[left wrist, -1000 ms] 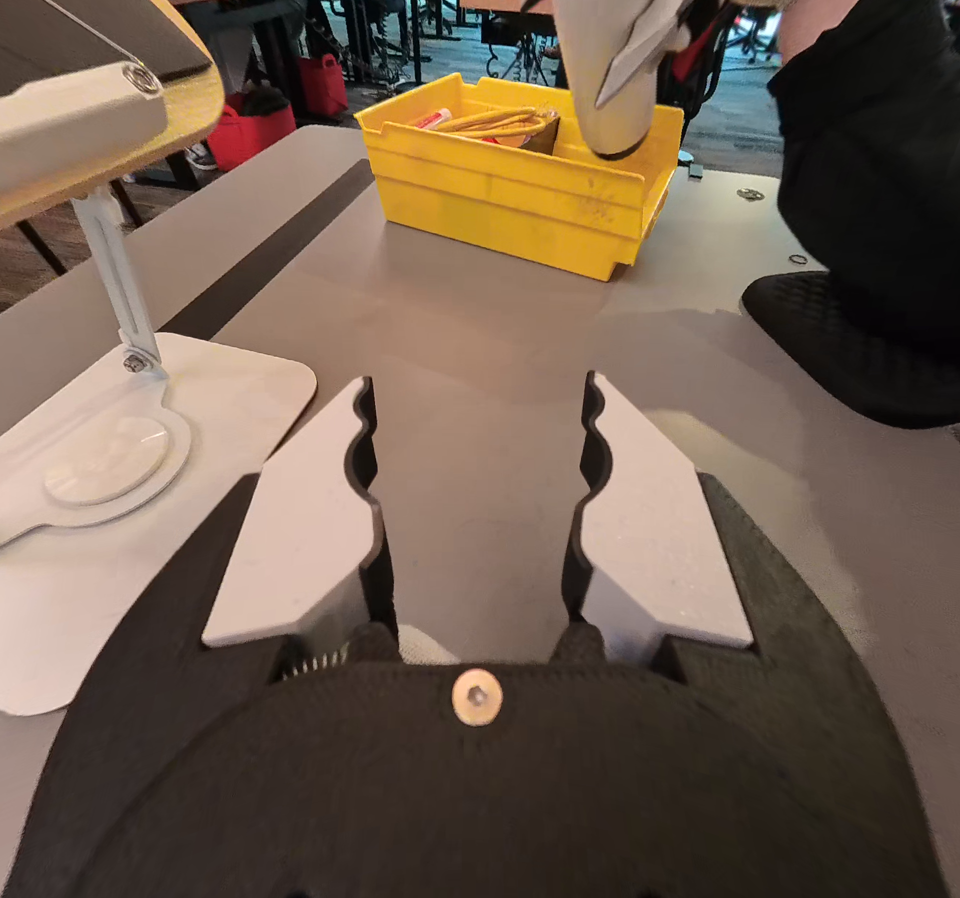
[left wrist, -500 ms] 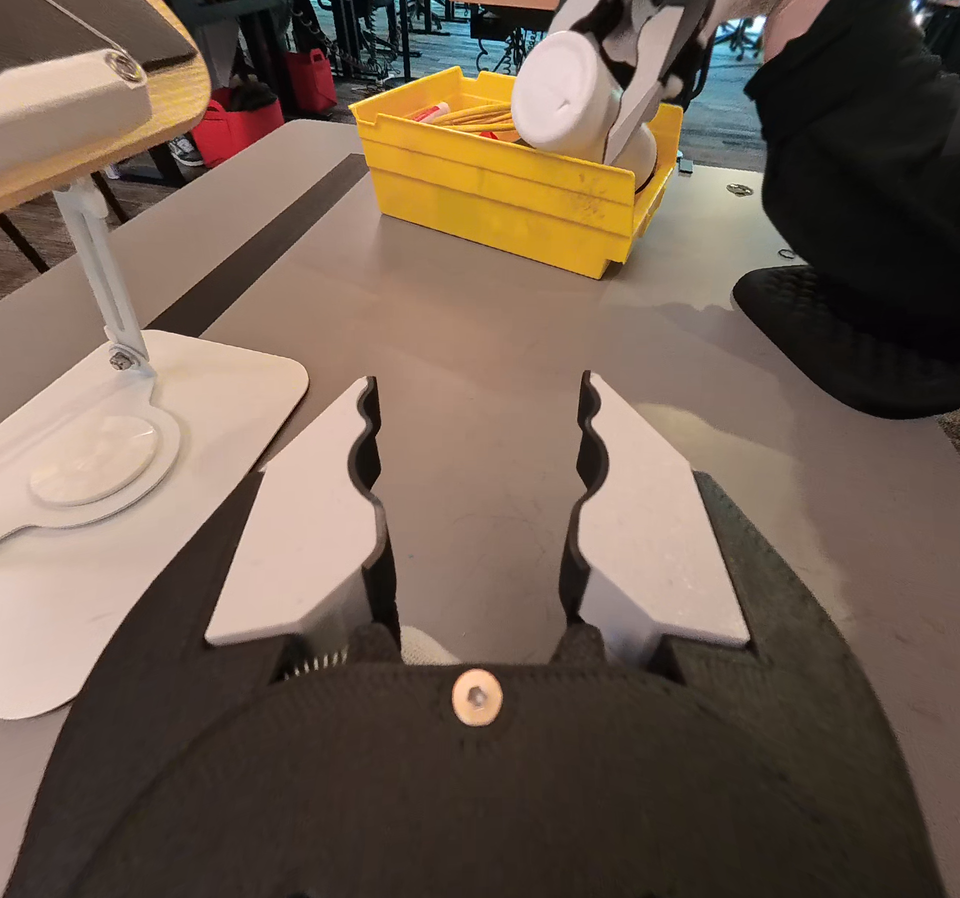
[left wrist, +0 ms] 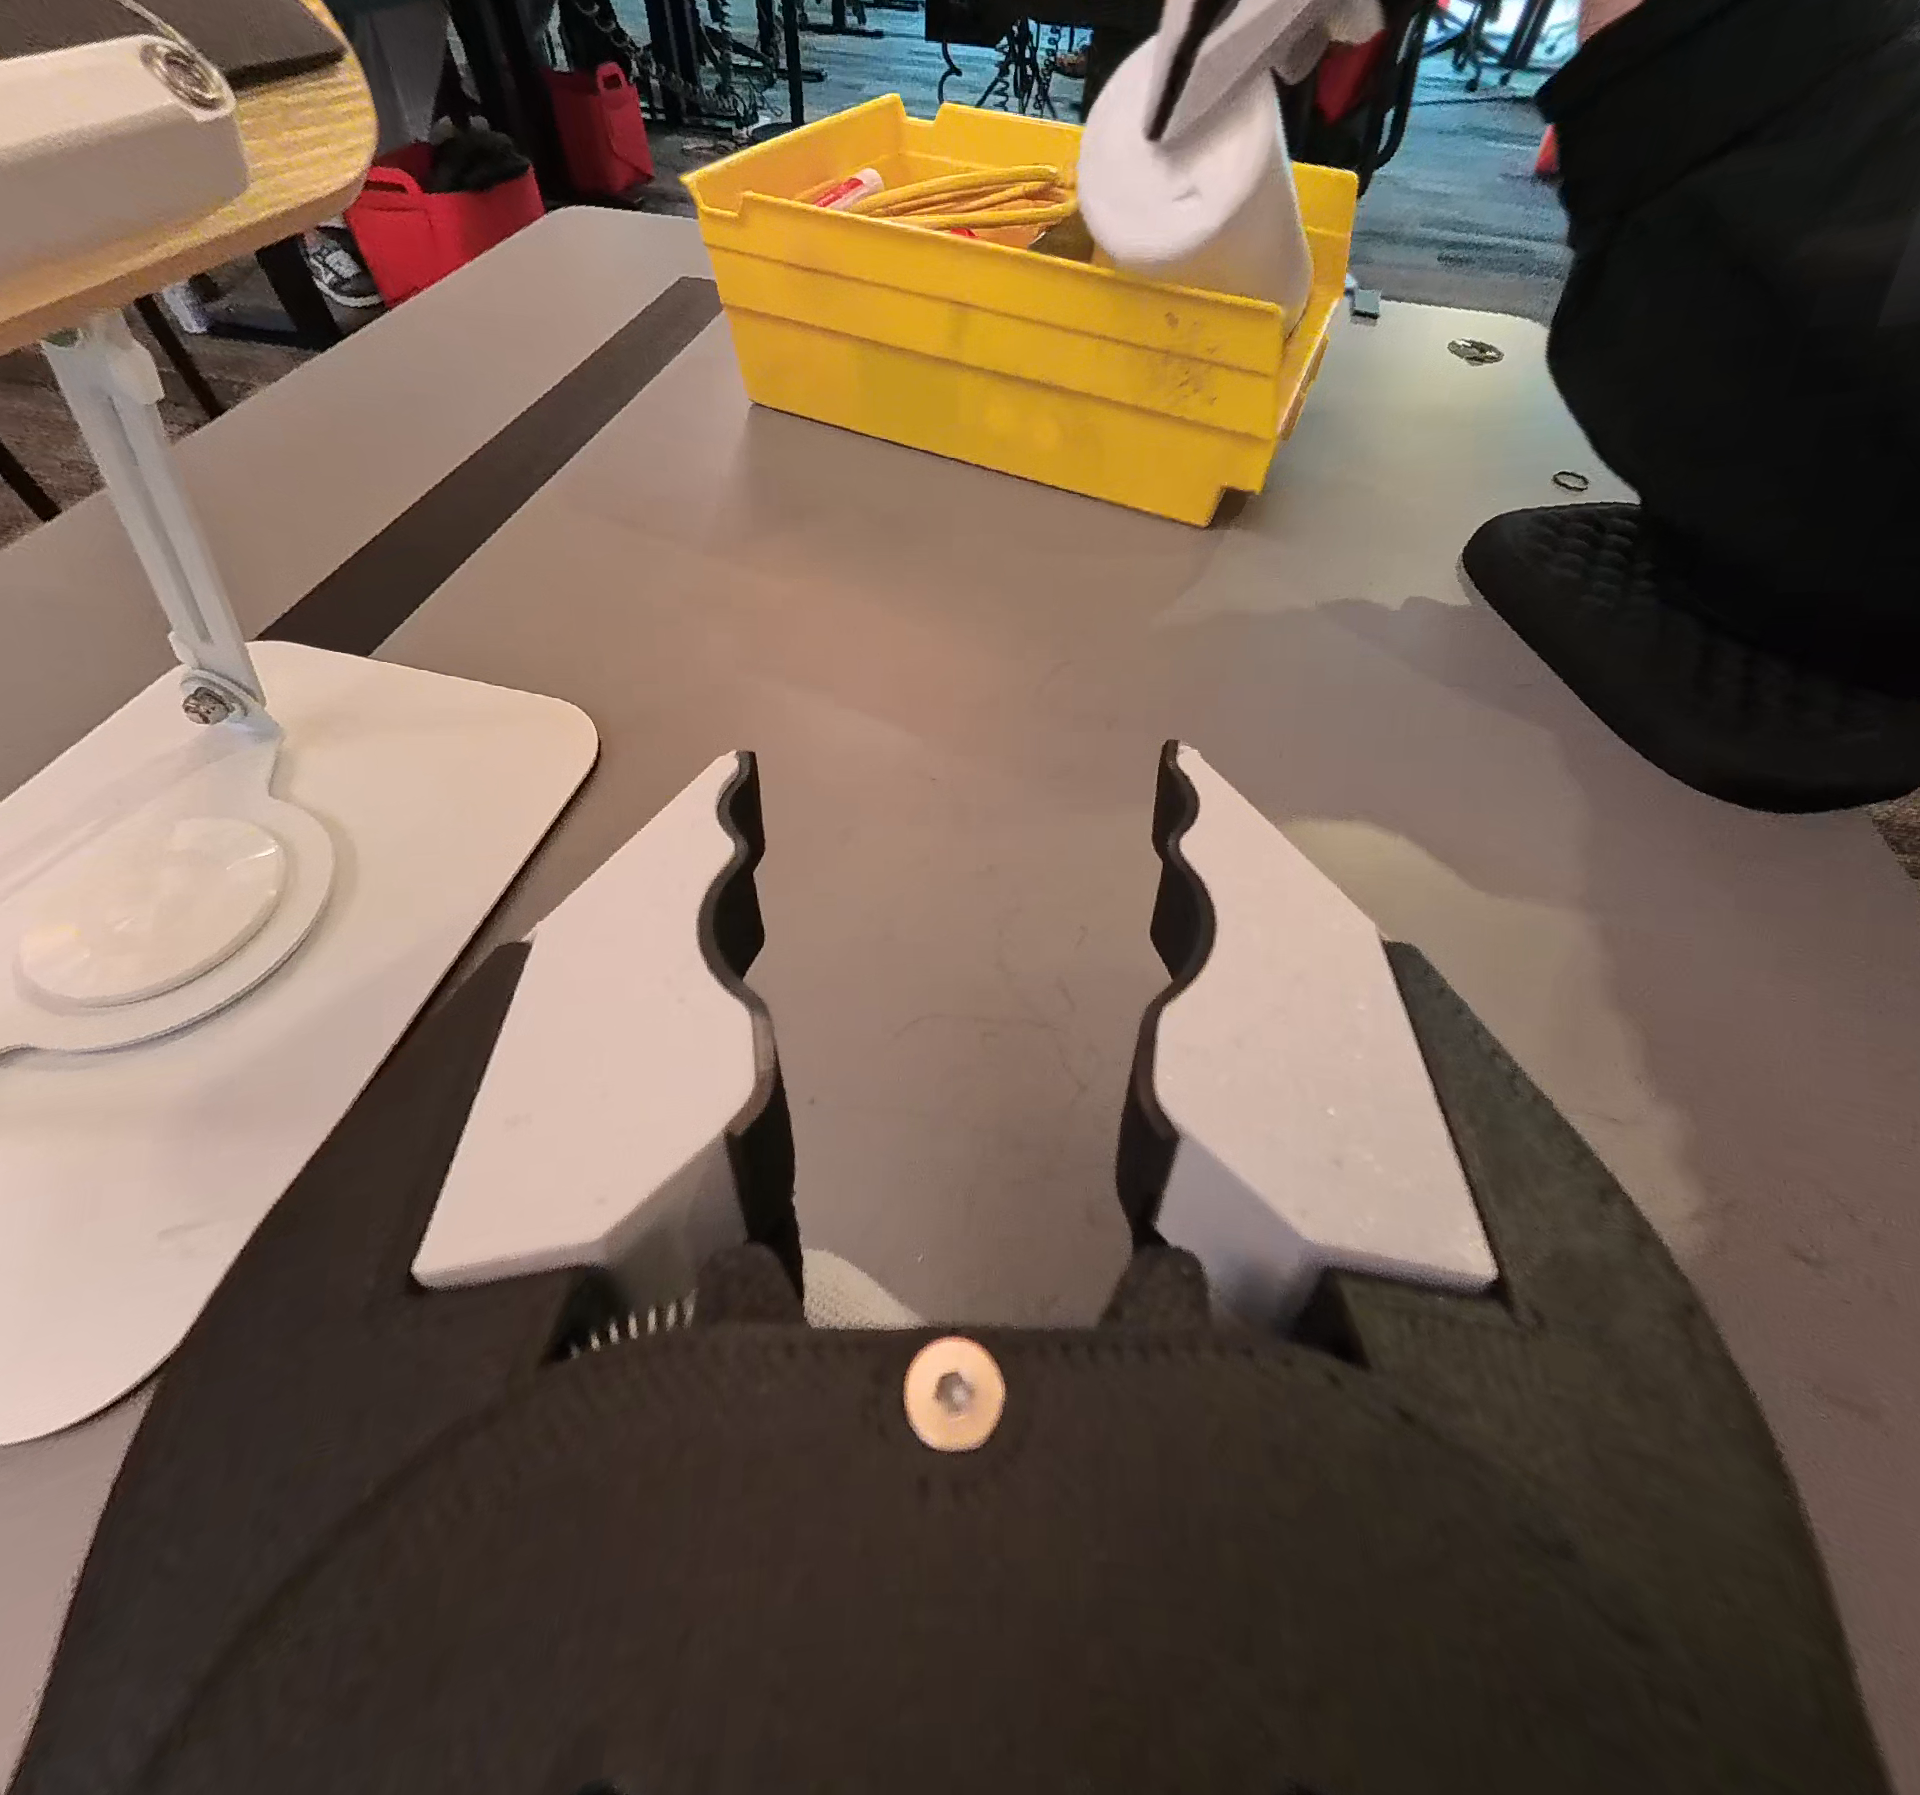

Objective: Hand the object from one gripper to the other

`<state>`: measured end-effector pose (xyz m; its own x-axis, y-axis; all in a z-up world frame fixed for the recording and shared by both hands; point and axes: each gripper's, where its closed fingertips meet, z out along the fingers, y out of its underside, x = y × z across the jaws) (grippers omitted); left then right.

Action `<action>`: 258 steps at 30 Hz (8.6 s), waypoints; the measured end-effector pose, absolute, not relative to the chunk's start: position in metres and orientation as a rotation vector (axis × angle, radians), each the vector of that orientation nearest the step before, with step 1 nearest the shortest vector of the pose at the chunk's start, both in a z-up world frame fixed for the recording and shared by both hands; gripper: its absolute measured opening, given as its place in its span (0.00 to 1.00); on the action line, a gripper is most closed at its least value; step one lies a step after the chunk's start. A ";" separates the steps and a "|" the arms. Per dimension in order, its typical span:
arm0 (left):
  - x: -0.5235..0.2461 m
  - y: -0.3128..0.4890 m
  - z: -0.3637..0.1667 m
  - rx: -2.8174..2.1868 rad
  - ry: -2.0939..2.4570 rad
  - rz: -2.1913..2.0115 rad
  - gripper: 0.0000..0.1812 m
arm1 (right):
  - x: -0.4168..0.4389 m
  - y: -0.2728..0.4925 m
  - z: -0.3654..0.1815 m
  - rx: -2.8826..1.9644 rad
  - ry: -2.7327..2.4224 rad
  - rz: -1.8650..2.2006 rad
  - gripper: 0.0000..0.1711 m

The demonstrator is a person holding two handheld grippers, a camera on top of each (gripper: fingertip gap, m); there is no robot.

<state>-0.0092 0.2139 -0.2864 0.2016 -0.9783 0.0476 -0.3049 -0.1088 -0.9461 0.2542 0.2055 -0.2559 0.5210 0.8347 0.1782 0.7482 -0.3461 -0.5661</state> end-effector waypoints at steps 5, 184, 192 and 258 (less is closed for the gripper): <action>-0.009 0.212 -0.288 -1.586 1.266 -0.946 0.41 | 0.255 0.209 -0.255 -2.166 -1.306 0.072 0.15; -0.515 0.122 -0.254 -2.305 0.862 0.913 0.00 | -0.066 0.258 -0.122 -1.300 -1.272 0.269 0.50; -0.413 0.170 -0.170 -1.890 1.494 1.125 0.00 | -0.138 0.193 -0.165 -1.281 -1.525 0.857 0.51; -0.192 0.174 -0.133 -1.848 0.225 -1.382 0.23 | -0.189 0.226 -0.154 -0.559 -1.371 -0.469 0.00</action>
<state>-0.1921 0.1738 -0.1331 0.3871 -0.5671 0.7270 0.3074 -0.6640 -0.6816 -0.1890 0.2255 -0.1540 0.1454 0.0102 0.9893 0.6140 0.7831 -0.0983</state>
